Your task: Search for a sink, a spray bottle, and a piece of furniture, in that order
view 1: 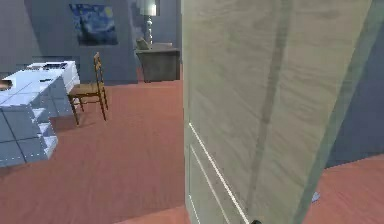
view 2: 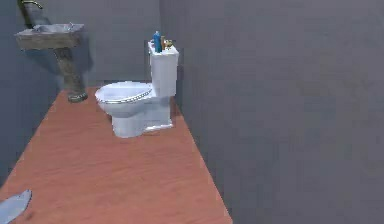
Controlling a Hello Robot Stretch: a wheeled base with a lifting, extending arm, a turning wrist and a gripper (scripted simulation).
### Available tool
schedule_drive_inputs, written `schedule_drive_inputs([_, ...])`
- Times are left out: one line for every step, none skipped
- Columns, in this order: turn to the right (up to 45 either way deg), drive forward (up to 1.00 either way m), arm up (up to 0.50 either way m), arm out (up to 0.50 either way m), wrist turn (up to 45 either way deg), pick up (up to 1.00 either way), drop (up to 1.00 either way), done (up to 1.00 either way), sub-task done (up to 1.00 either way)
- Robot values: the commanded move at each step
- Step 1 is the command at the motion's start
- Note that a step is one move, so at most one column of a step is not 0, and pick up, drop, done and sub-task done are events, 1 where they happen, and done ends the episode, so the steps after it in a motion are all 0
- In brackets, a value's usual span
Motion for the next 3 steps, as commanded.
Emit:
schedule_drive_inputs([45.0, 0.0, 0.0, 0.0, 0.0, 0.0, 0.0, 0.0, 0.0])
schedule_drive_inputs([27.0, 0.0, 0.0, 0.0, 0.0, 0.0, 0.0, 0.0, 0.0])
schedule_drive_inputs([0.0, 0.6, 0.0, 0.0, 0.0, 0.0, 0.0, 0.0, 0.0])
